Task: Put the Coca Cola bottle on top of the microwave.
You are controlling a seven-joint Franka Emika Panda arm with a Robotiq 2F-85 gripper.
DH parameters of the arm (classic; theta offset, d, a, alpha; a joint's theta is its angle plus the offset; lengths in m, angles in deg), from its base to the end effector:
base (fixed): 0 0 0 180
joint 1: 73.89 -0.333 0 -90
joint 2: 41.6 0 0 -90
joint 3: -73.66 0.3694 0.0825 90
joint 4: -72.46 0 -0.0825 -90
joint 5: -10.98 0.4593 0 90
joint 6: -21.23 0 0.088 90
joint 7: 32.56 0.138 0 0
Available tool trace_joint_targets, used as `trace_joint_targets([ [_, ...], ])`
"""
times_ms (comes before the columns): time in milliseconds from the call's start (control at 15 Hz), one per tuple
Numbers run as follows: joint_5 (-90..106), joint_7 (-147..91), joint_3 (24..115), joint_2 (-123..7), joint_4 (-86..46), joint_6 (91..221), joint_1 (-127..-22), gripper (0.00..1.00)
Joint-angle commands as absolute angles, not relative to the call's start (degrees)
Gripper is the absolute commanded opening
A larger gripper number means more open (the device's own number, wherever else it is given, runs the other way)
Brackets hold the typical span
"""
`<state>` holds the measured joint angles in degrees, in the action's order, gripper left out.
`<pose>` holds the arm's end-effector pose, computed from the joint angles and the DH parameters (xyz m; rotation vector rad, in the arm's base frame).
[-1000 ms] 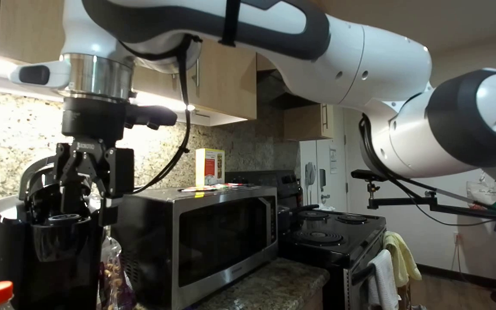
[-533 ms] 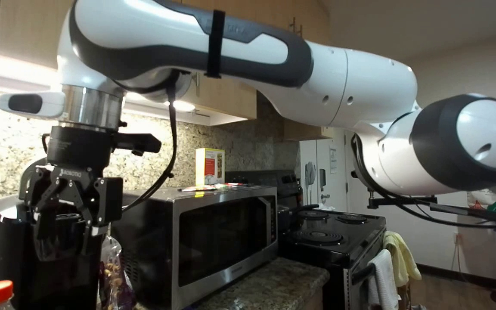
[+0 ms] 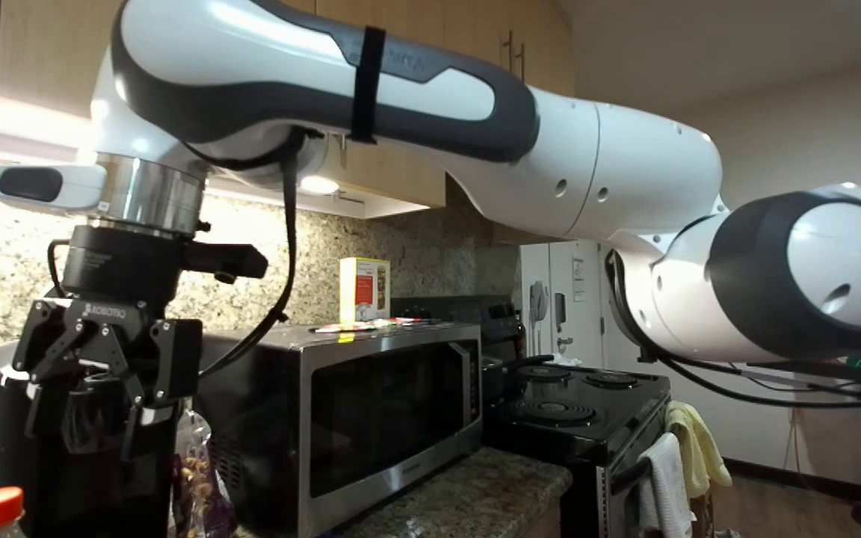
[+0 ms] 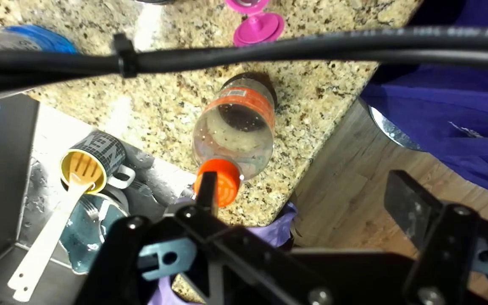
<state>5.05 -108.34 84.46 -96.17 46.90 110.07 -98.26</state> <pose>0.7905 0.4183 0.5207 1.8934 2.4747 0.2592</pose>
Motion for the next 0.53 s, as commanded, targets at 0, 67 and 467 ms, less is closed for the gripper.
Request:
trace_joint_targets([
  [0, 6.2, -107.2, 83.3, -99.5, 52.3, 109.7, -99.3, 1.0],
  [67, 6.5, -107.8, 83.4, -100.1, 52.6, 110.1, -99.4, 1.0],
  [467, 6.7, -108.1, 82.8, -101.6, 52.8, 108.1, -99.8, 1.0],
])
